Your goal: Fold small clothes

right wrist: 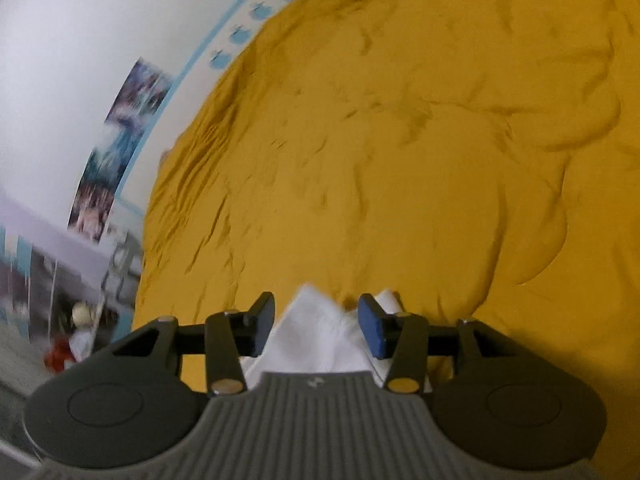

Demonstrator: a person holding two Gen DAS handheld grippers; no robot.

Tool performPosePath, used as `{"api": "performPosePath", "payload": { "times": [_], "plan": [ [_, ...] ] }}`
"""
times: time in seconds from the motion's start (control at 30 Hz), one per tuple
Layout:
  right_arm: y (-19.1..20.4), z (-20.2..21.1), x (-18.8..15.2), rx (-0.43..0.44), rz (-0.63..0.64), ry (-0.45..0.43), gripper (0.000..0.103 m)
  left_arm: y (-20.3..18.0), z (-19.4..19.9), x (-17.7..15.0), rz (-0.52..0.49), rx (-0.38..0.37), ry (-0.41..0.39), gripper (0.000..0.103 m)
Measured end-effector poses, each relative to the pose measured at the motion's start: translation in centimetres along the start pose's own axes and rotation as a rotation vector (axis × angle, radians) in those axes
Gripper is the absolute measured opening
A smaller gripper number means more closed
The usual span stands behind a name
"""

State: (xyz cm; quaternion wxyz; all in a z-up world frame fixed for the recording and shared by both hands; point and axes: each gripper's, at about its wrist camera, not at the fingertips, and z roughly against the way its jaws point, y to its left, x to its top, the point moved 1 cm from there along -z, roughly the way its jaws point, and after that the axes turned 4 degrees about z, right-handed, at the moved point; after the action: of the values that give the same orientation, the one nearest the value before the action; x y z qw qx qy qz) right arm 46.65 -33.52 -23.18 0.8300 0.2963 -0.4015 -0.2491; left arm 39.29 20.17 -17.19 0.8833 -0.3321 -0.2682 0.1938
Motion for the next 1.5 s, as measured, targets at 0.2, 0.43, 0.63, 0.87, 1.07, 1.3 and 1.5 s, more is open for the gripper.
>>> {"api": "performPosePath", "payload": {
  "times": [0.2,0.43,0.63,0.87,1.07,1.3,1.5],
  "plan": [
    [0.0,4.6,-3.2,0.083,0.030,0.063,0.051,-0.3,7.0,1.8,0.093,-0.130,-0.168,0.055],
    [-1.6,14.1,-8.8,0.125,-0.026,0.090,0.055,1.5,11.9,-8.6,0.148,-0.225,-0.180,0.063],
    [-3.0,17.4,-14.2,0.084,-0.094,0.179,0.066,5.6,11.2,-20.1,0.364,-0.152,-0.117,0.066],
    [-4.3,14.3,-16.0,0.032,-0.217,0.158,0.064,8.0,9.8,-23.1,0.562,-0.140,-0.209,0.076],
    [-3.5,11.0,-14.7,-0.011,-0.263,0.113,0.066,7.0,6.4,-20.2,0.559,-0.059,-0.226,0.076],
    [-3.2,7.7,-13.4,-0.013,-0.272,0.107,0.011,6.3,4.2,-19.8,0.590,-0.069,-0.246,0.017],
    [-2.3,8.7,-12.2,0.058,-0.265,0.099,0.007,3.9,5.6,-18.7,0.523,-0.123,-0.277,0.014]
  ]
}}
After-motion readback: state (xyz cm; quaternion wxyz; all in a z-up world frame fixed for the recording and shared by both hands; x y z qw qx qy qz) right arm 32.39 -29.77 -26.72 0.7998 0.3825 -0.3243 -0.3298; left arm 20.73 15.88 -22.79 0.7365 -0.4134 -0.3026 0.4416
